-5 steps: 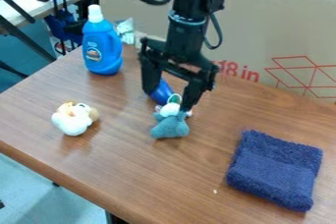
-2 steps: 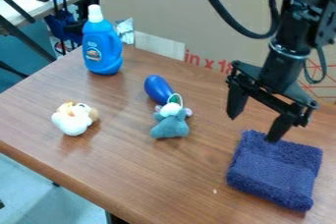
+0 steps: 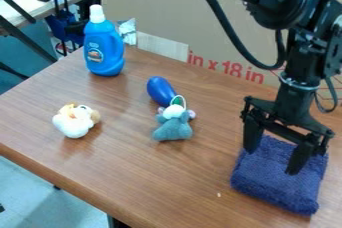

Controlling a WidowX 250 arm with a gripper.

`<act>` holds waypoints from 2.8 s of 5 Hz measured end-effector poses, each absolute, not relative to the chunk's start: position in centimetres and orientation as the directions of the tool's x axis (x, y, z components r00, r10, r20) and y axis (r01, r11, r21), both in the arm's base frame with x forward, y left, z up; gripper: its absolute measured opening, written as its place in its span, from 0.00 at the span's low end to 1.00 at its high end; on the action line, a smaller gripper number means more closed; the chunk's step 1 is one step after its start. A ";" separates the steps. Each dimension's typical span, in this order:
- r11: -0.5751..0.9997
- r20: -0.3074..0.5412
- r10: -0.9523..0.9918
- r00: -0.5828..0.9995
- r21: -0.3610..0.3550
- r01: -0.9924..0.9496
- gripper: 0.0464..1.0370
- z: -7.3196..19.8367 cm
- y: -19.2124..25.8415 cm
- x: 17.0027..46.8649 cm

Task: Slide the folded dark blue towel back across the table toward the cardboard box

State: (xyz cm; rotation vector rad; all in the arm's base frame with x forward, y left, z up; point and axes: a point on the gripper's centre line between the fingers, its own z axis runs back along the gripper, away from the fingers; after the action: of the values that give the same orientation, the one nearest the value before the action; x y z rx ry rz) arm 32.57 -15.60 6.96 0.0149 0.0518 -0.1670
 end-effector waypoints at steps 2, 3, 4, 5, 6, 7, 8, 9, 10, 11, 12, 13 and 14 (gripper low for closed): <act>0.986 -0.058 -0.165 0.985 -0.040 0.163 0.96 5.7 -18.0 34.2; 0.988 -0.171 -0.154 0.973 -0.038 0.149 0.96 4.7 -19.0 33.5; 0.994 -0.300 -0.112 0.947 -0.028 0.109 0.96 4.4 -19.5 32.3; 0.997 -0.411 -0.070 0.909 -0.006 0.074 0.96 4.2 -19.3 30.9; 0.999 -0.433 -0.043 0.900 -0.020 0.039 0.96 4.0 -18.4 31.2; 0.993 -0.385 -0.102 0.917 0.019 0.119 0.96 4.1 -17.3 32.7; 0.958 -0.185 -0.258 0.948 0.080 0.276 0.96 4.5 -16.8 35.5; 0.902 0.011 -0.413 0.911 0.146 0.407 0.96 4.9 -17.0 37.2; 0.902 0.096 -0.425 0.900 0.127 0.413 0.96 4.9 -17.3 38.4; 0.916 0.138 -0.400 0.906 0.095 0.390 0.96 4.6 -17.3 39.0; 0.924 0.157 -0.382 0.911 0.072 0.376 0.96 4.4 -16.8 39.4; 0.928 0.197 -0.373 0.906 0.080 0.365 0.96 4.0 -16.3 39.8; 0.930 0.239 -0.367 0.899 0.086 0.357 0.96 3.9 -15.8 40.5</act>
State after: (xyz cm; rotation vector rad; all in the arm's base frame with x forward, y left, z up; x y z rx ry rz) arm 40.51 -15.83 3.92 0.0403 -0.2552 -0.3749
